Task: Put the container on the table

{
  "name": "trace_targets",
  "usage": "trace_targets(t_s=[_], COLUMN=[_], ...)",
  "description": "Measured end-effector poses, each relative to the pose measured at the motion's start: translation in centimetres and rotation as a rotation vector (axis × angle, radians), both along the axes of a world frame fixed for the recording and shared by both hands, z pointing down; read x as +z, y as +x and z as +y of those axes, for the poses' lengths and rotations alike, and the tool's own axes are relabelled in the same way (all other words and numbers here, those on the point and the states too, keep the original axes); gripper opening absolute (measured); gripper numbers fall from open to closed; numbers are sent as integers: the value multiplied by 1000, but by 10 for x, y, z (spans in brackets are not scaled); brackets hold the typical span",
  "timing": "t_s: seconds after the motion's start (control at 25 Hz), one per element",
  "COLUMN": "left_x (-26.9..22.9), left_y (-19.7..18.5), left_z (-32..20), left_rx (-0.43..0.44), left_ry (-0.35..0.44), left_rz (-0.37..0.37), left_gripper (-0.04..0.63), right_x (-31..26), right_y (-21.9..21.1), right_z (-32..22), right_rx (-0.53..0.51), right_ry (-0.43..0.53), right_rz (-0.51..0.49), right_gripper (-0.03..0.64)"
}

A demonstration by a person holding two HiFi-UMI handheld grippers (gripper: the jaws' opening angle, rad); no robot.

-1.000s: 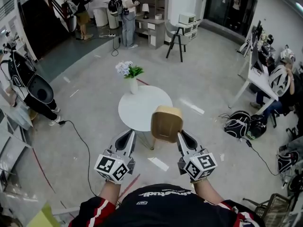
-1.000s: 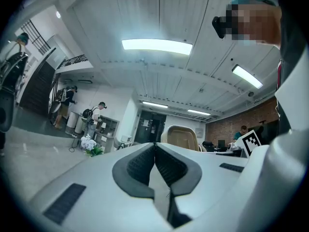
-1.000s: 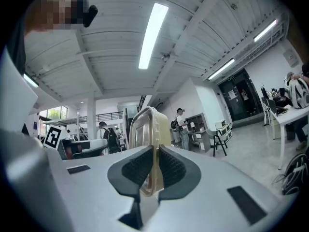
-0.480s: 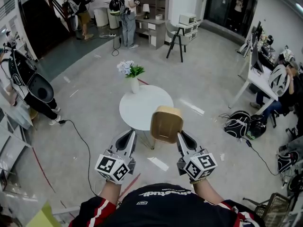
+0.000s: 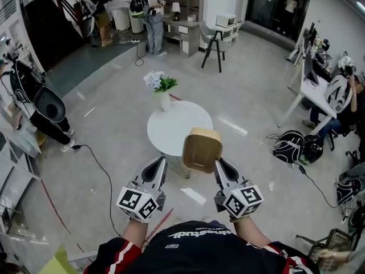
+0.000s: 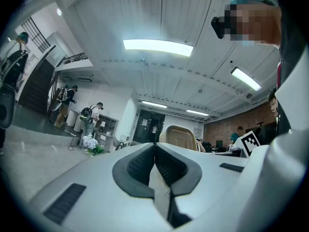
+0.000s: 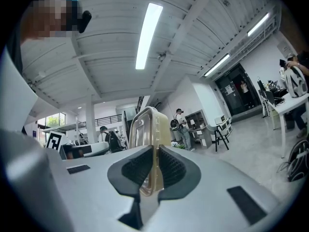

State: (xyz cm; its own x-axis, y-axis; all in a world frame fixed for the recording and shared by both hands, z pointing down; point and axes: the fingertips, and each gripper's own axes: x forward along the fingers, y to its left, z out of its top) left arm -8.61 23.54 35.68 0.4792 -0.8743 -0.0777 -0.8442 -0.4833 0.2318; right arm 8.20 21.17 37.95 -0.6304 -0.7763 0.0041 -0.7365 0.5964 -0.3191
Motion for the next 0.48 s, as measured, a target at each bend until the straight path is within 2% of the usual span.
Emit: trace_targets(t_s=[0.48], left_x=[11], left_y=[-19], left_z=[4], left_rx=[52], left_ry=[-6], left_rz=[4], left_gripper=[25], right_x=[5], right_y=[-21], right_z=[12], right_rx=[41], right_ry=[3], right_rz=[4], right_gripper=[55])
